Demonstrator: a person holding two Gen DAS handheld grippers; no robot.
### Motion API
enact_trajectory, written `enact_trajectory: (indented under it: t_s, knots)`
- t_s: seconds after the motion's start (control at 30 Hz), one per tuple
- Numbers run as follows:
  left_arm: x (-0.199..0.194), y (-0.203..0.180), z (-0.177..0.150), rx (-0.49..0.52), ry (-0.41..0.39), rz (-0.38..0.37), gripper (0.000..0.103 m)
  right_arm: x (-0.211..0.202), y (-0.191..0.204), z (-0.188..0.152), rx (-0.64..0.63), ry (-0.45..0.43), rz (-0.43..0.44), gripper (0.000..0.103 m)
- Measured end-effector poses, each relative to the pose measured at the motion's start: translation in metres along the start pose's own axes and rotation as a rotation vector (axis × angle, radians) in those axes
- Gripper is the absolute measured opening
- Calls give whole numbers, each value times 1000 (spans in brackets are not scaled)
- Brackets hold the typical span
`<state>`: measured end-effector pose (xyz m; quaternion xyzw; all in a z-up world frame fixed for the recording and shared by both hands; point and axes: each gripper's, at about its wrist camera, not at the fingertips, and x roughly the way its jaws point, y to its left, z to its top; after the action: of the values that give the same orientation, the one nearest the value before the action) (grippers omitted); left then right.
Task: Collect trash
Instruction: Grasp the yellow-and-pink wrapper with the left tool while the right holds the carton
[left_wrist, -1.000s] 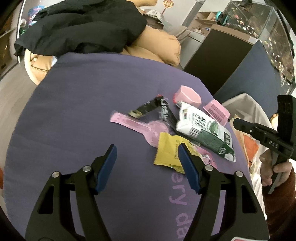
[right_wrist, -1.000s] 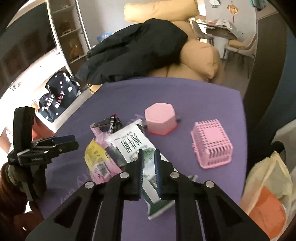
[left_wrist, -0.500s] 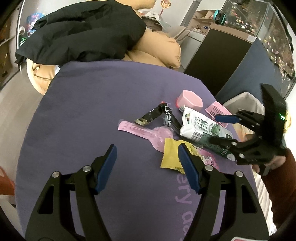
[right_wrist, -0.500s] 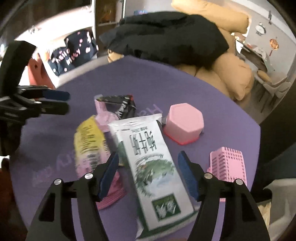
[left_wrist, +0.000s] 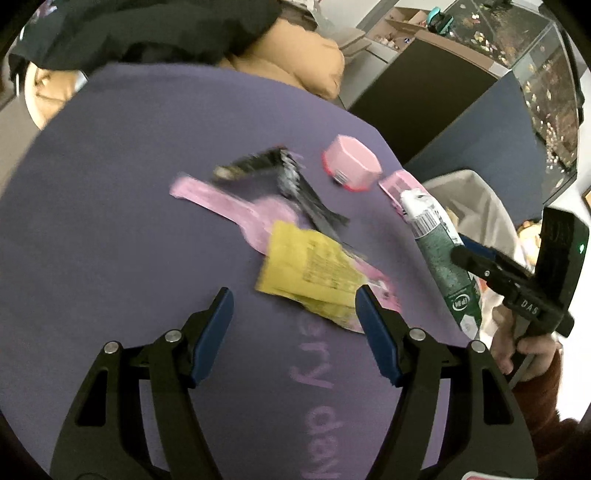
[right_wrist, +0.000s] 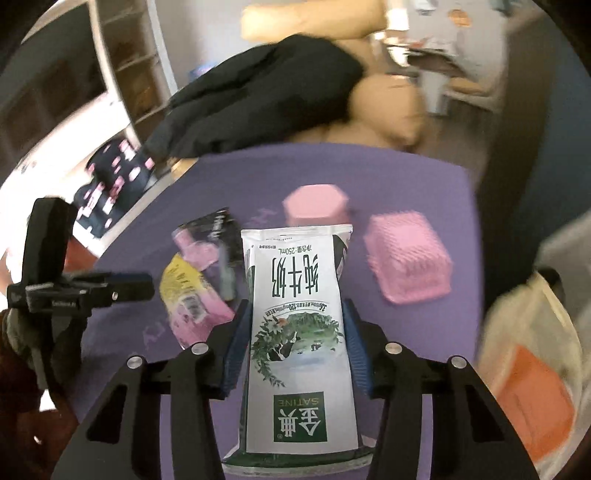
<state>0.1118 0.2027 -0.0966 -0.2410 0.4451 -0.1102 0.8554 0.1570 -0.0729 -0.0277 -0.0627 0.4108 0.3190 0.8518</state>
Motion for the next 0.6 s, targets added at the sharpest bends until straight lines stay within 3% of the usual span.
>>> enact_trajectory:
  t_s: [0.17, 0.37, 0.53, 0.6]
  knots:
    - [4, -21, 3, 61, -9, 32, 65, -9, -14, -24, 49, -11, -108, 46]
    - [18, -24, 7, -48, 34, 34, 65, 6, -16, -36, 102, 9, -109, 47]
    - [32, -32, 21, -89, 2, 95, 65, 6, -14, -43, 109, 13, -116, 48]
    - [38, -35, 25, -92, -3, 110, 65, 9, -16, -46, 135, 55, -97, 57]
